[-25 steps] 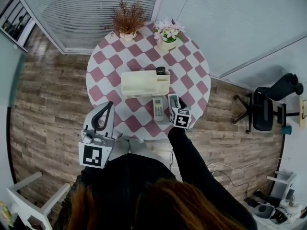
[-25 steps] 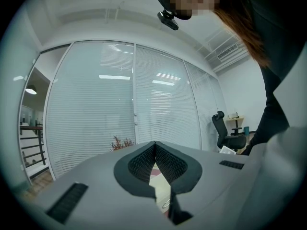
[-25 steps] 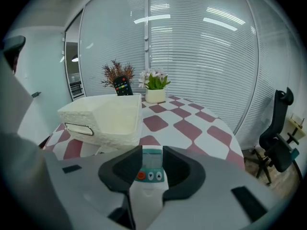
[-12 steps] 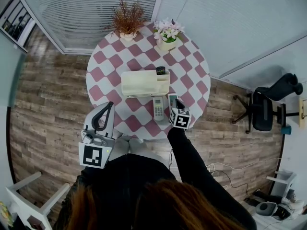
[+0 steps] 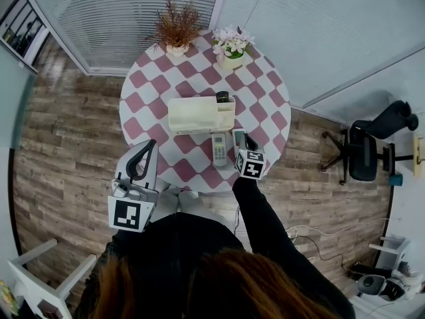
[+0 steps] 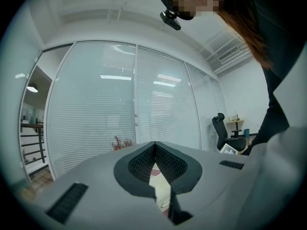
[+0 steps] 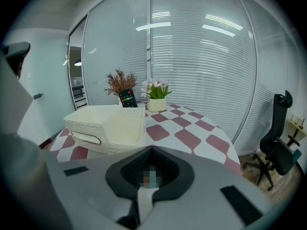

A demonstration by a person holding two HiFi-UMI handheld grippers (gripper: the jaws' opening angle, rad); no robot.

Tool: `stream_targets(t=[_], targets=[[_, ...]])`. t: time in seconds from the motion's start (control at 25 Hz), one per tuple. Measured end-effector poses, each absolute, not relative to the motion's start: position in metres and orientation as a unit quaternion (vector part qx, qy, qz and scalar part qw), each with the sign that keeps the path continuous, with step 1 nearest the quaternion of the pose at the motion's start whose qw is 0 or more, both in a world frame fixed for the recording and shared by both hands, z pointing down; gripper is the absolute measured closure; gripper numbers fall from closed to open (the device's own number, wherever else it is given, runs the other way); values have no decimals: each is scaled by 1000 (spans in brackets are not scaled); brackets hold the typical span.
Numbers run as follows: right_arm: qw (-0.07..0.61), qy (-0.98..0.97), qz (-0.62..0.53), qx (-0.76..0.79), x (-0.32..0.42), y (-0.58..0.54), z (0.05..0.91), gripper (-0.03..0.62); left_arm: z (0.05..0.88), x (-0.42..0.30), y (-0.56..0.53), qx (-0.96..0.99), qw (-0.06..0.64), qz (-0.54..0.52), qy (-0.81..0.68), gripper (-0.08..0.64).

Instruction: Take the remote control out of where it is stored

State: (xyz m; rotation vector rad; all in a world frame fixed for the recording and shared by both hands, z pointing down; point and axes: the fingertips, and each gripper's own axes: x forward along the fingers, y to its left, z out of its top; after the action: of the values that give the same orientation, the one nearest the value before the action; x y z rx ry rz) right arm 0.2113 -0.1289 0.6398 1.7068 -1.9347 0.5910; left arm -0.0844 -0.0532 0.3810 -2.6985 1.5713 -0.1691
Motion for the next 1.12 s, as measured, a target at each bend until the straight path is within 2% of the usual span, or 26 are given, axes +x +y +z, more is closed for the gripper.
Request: stream_targets(t=[0.64, 1.12], targets=[[148, -768, 111, 613, 170, -120, 527, 578, 380, -79, -57, -869, 6, -48, 493, 554], [102, -794, 56, 597, 144, -90, 454, 578, 381, -80, -63, -872, -6, -39, 489, 554]])
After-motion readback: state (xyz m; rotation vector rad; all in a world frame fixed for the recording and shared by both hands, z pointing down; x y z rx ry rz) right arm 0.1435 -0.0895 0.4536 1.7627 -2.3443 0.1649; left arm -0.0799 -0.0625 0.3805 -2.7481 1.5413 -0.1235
